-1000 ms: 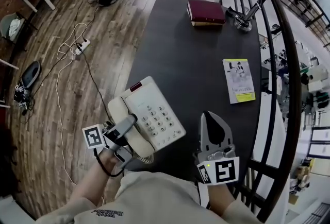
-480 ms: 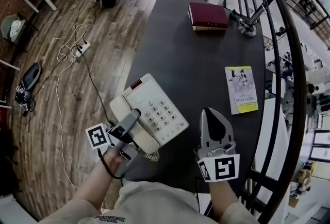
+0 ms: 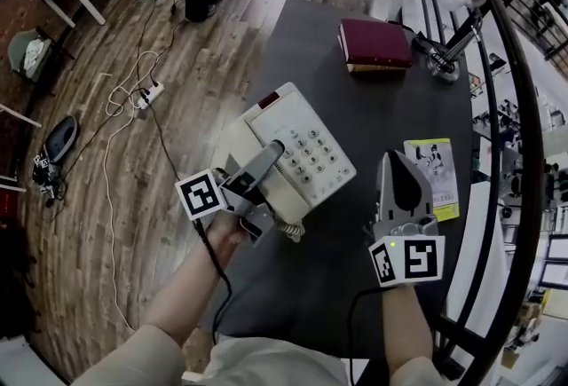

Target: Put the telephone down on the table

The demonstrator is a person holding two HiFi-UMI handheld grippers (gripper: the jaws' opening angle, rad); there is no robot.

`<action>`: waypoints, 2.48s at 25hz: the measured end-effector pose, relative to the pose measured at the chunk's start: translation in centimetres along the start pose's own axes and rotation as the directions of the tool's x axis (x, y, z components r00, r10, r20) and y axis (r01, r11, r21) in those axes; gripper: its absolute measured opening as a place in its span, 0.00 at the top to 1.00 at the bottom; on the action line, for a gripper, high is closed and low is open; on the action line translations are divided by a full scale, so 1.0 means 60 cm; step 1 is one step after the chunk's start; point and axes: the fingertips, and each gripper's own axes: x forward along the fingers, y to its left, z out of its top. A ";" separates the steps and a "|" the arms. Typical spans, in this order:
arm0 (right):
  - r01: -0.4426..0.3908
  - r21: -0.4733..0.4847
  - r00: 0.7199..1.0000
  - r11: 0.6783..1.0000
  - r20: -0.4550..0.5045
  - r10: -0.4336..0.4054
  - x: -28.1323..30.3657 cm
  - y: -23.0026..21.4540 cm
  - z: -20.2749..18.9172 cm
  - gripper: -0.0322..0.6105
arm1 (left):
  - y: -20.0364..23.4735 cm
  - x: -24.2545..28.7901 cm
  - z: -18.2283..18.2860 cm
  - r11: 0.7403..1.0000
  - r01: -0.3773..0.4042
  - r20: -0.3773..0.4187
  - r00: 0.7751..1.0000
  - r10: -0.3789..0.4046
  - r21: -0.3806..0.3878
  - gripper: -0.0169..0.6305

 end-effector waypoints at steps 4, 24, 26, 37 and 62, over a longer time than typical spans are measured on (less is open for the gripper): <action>0.025 0.020 1.000 0.999 0.000 -0.025 0.059 -0.028 -0.027 0.95 | 0.047 0.061 0.039 0.999 -0.004 -0.003 1.000 0.004 0.046 0.23; 0.051 0.079 0.987 0.996 -0.157 -0.038 0.211 -0.075 -0.250 0.95 | 0.381 0.226 0.117 0.996 -0.082 0.055 0.995 0.084 -0.023 0.23; 0.037 0.091 0.986 0.995 -0.168 -0.022 0.215 -0.074 -0.260 0.95 | 0.386 0.235 0.119 0.997 -0.054 0.065 0.996 0.058 -0.064 0.23; 0.021 0.241 0.976 0.970 -0.215 0.032 0.200 -0.046 -0.300 0.95 | 0.427 0.253 0.110 0.954 -0.300 -0.037 0.953 0.300 0.015 0.23; 0.022 0.282 0.963 0.959 -0.263 0.055 0.098 -0.040 -0.295 0.95 | 0.460 0.188 0.083 0.674 -0.729 -0.147 0.658 0.738 0.119 0.22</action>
